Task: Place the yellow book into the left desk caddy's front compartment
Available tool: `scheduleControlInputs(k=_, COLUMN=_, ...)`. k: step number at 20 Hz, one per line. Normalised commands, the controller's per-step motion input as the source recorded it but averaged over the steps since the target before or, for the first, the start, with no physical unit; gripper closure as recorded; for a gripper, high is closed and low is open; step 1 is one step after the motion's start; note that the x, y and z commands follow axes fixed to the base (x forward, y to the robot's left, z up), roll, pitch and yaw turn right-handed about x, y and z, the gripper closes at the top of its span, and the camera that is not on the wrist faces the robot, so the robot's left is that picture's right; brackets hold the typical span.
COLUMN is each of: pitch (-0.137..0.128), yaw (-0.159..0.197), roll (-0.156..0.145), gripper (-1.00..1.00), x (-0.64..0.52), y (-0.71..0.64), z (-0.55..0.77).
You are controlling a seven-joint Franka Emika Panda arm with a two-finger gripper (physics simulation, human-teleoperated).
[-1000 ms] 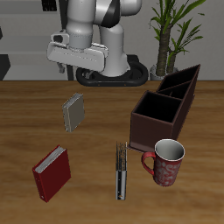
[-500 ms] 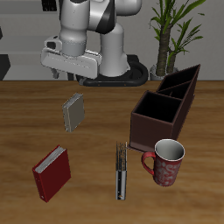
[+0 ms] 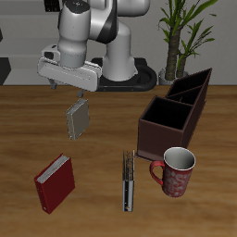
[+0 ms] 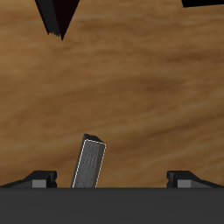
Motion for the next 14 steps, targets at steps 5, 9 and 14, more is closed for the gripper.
scheduleControlInputs(k=5, pitch=0.019, yaw=-0.014, roll=0.007, gripper=-1.00, x=0.02, y=0.04, z=-0.26)
scheduleControlInputs(k=9, pitch=0.005, yaw=-0.031, roll=0.023, gripper=-1.00, x=-0.04, y=0.23, z=-0.27)
scheduleControlInputs(k=14, pitch=0.002, yaw=0.012, roll=0.016, gripper=-1.00, x=0.01, y=0.14, z=-0.14)
